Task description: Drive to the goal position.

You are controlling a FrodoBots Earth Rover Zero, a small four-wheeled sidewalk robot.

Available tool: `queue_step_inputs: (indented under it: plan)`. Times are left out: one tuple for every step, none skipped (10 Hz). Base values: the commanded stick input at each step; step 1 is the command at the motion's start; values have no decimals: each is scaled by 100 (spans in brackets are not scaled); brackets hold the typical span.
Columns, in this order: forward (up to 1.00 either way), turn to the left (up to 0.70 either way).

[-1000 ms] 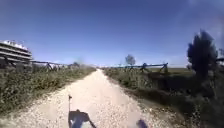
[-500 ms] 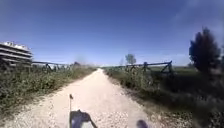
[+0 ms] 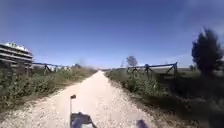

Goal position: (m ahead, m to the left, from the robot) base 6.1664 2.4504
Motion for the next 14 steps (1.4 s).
queue_step_inputs:
  plan:
    - [50,0]
    - [50,0]
    - [50,0]
    - [50,0]
    - [50,0]
    - [50,0]
    - [50,0]
    - [50,0]
    - [50,0]
    - [50,0]
    - [50,0]
    - [50,0]
    - [50,0]
    - [50,0]
